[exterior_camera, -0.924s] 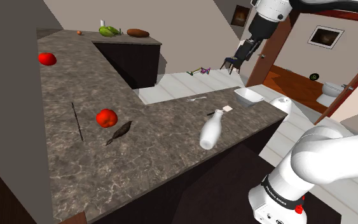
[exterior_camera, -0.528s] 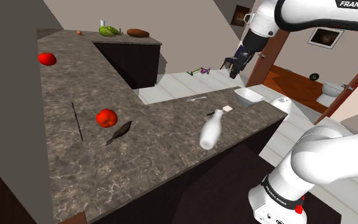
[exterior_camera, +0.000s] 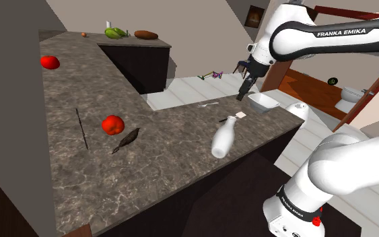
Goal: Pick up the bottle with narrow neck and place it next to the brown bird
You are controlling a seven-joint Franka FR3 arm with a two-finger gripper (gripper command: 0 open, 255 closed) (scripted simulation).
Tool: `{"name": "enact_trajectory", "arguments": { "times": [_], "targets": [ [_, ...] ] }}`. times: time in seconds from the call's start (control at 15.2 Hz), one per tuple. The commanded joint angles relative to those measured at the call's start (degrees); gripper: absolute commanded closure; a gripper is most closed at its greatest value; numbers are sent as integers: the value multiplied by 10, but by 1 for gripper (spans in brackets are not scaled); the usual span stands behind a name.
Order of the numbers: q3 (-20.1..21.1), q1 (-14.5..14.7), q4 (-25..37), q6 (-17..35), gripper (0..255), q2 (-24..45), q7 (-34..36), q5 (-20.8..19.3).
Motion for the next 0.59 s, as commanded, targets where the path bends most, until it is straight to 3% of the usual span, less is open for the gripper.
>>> {"name": "enact_trajectory", "arguments": {
  "times": [0.0, 0.53],
  "targets": [
    [-17, 2, -18, 36, 0, 25, -18, 3],
    [-98, 21, -48, 173, 0, 167, -120, 34]
  ]
}}
